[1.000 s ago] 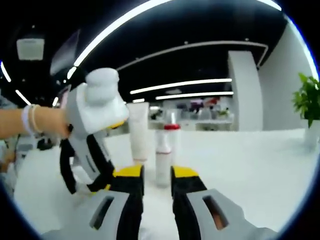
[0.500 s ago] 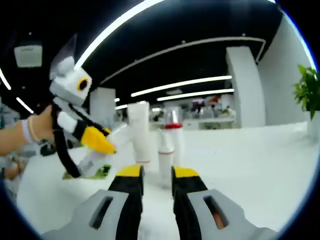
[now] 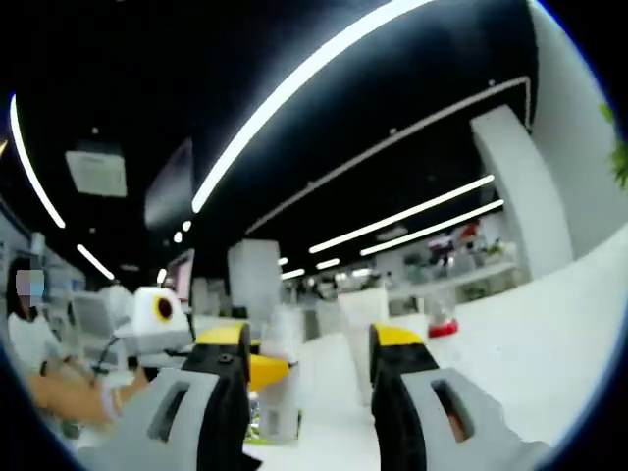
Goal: Arrange the skincare products in the storage area until every visible bottle or jar stands upright without overlapping.
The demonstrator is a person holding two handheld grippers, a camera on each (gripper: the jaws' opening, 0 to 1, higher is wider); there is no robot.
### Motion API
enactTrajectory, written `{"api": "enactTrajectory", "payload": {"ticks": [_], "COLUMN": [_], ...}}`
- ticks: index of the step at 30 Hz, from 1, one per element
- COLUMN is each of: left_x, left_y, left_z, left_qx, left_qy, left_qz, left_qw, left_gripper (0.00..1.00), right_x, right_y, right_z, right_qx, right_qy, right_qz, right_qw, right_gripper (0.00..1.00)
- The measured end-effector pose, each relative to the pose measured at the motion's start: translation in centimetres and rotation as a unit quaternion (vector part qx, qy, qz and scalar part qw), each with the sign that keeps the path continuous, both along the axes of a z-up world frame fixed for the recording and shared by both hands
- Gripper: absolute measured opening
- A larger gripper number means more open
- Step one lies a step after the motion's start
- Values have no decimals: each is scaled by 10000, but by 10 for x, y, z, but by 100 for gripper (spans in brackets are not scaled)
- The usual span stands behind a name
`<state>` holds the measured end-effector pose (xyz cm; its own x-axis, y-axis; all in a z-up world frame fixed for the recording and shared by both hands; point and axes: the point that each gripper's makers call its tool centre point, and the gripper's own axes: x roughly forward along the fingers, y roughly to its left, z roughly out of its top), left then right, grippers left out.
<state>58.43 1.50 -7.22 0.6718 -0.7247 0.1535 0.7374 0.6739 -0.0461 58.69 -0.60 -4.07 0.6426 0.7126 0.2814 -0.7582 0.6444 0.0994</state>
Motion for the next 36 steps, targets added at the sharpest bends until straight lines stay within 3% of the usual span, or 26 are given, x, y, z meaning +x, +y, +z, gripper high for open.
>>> {"api": "enactTrajectory", "payload": {"ticks": [3,5,9,15,17,23,30,34,36], "left_x": [6,5,6,-1,-2,-5,-5,-3,1], "left_y": [7,8,7,7,9,5,2,4,6], "left_z": [1,-3,-24,-29,-31,-33,-36,-31,-35], "left_qx": [307,305,1202,1254,1245,1361,1342,1341,1458], "left_qy": [-283,-342,-783,-857,-837,-997,-1083,-1260,-1198], "left_qz": [423,510,750,732,733,694,536,646,706], "left_qw": [9982,9976,9868,9857,9860,9832,9836,9808,9795], "left_gripper": [20,20,20,20,20,20,21,26,27], "right_x": [3,3,8,9,7,7,8,11,17], "right_y": [21,26,31,23,27,35,31,21,15], "right_z": [-2,-3,-6,-22,-25,-32,-34,-25,-21], "right_qx": [-45,-45,-146,-160,-52,-101,-330,-348,-404], "right_qy": [20,54,99,346,453,590,723,505,423], "right_qz": [-18,-119,-372,-272,48,271,10,-457,-713], "right_qw": [10000,9999,9992,9989,9989,9978,9968,9971,9957], "right_gripper": [49,47,35,31,27,23,18,18,18]}}
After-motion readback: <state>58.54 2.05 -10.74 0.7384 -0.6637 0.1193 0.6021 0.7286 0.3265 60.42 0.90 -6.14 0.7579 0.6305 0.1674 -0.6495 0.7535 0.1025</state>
